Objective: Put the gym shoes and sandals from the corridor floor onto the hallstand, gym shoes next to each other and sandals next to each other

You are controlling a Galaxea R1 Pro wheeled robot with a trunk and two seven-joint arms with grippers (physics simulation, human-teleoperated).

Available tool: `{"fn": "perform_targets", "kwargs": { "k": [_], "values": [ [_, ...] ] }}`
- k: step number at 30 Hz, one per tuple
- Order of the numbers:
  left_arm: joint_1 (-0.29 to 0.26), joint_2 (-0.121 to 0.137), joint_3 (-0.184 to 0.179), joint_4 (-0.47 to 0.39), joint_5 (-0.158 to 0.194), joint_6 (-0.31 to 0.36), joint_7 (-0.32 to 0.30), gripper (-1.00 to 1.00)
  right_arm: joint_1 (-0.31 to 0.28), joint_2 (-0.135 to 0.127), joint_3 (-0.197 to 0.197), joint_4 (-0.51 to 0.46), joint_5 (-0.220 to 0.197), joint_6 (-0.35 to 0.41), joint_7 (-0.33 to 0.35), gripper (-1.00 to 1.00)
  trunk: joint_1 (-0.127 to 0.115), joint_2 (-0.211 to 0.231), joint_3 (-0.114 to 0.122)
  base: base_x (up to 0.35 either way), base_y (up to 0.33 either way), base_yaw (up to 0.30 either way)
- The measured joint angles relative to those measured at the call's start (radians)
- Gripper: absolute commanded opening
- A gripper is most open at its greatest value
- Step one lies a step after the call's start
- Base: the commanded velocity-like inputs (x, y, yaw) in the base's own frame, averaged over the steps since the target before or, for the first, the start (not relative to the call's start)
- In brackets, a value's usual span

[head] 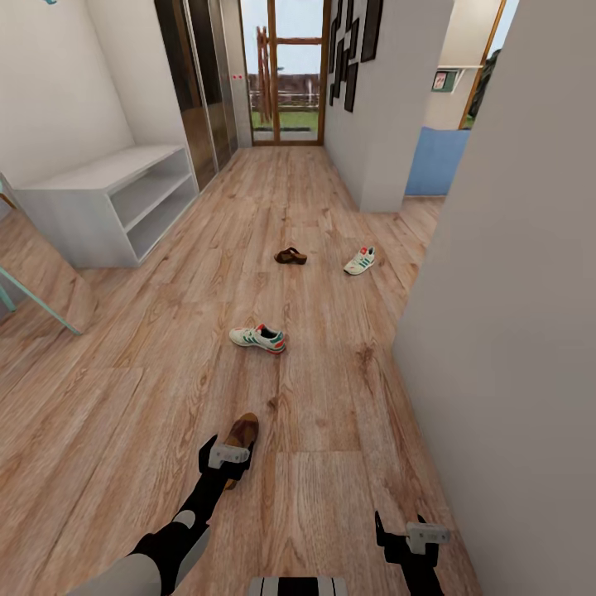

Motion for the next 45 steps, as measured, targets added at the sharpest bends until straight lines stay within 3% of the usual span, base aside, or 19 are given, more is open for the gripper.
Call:
{"fn": "perform_targets", "kwargs": {
  "k": [14, 30, 45],
  "values": [
    [0.000, 0.002, 0.002, 0.000, 0.000, 0.002, 0.000, 1.00, 0.000, 0.000, 0.001, 0.000, 0.000, 0.000, 0.000, 1.00, 0.000, 0.000, 0.000, 0.018, 0.000, 0.000],
    [0.000, 0.003, 0.002, 0.000, 0.000, -0.001, 0.000, 1.00, 0.000, 0.000, 0.001, 0.000, 0.000, 0.000, 0.000, 1.00, 0.000, 0.000, 0.000, 0.212, 0.000, 0.000],
    [0.000, 0.005, 0.002, 0.000, 0.000, -0.001, 0.000, 1.00, 0.000, 0.000, 0.001, 0.000, 0.000, 0.000, 0.000, 1.00, 0.000, 0.000, 0.000, 0.054, 0.000, 0.000]
  ]
}}
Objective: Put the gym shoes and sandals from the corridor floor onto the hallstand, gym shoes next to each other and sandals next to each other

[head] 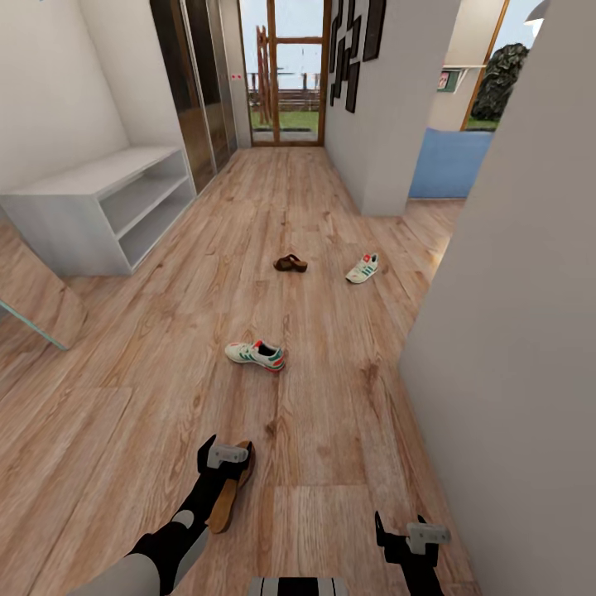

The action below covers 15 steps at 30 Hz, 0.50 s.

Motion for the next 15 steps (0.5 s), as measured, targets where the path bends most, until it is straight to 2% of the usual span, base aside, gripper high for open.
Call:
{"fn": "perform_targets", "kwargs": {
  "k": [15],
  "values": [
    [0.000, 0.004, 0.000, 0.001, 0.000, 0.000, 0.000, 1.00, 0.000, 0.000, -0.001, 0.000, 0.000, 0.000, 0.000, 1.00, 0.000, 0.000, 0.000, 0.007, 0.000, 0.000]
  ]
}}
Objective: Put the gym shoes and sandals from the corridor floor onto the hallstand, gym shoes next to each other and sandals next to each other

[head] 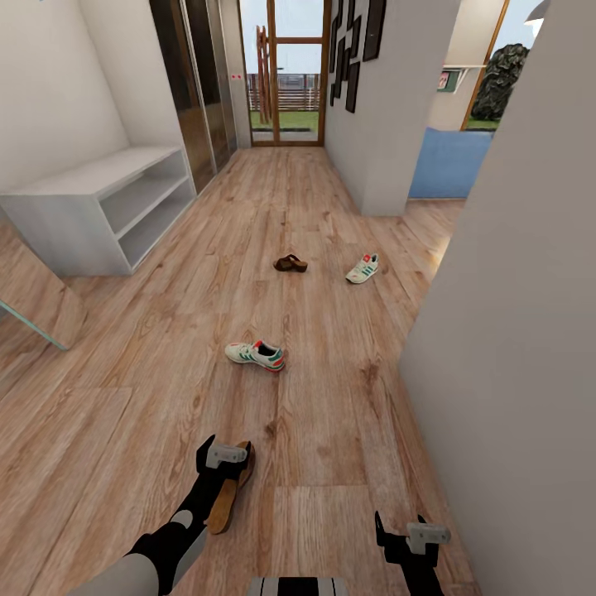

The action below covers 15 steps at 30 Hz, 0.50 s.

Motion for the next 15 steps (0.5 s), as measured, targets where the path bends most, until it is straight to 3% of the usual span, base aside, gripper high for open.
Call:
{"fn": "perform_targets", "kwargs": {
  "k": [15],
  "values": [
    [0.003, 0.001, 0.000, 0.001, 0.000, 0.000, 0.000, 1.00, 0.000, -0.001, 0.000, -0.001, 0.000, 0.000, 0.000, 1.00, 0.000, 0.000, 0.000, 0.001, 0.000, 0.000]
  ]
}}
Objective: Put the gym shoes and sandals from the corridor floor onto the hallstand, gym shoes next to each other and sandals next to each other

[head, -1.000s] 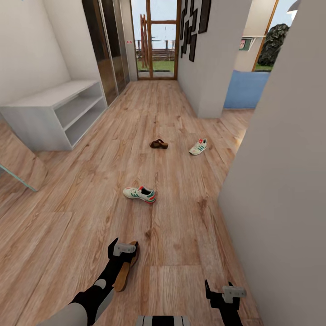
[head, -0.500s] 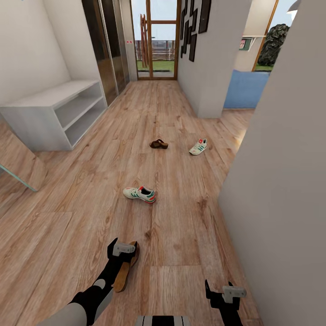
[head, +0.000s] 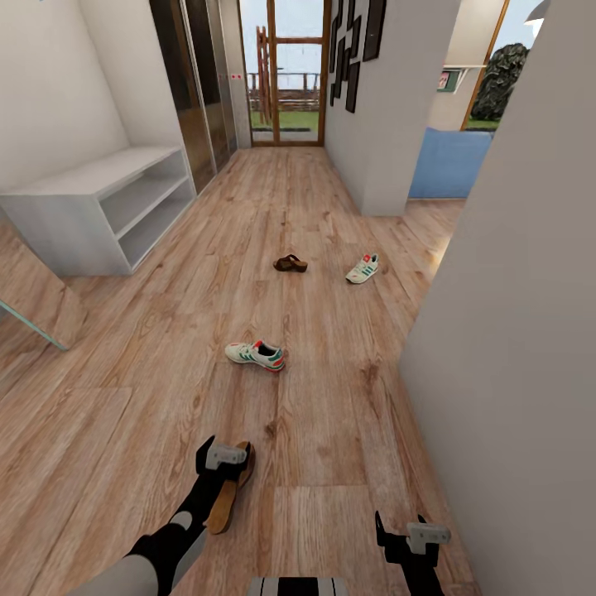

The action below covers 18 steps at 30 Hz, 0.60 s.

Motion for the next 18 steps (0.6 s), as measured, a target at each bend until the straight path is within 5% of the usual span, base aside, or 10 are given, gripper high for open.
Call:
{"fn": "perform_targets", "kwargs": {
  "k": [18],
  "values": [
    [0.032, 0.005, -0.003, 0.027, -0.007, -0.027, -0.001, 1.00, 0.000, 0.000, 0.000, 0.000, 0.000, 0.000, 0.000, 1.00, 0.000, 0.000, 0.000, 0.000, 0.000, 0.000]
  ]
}}
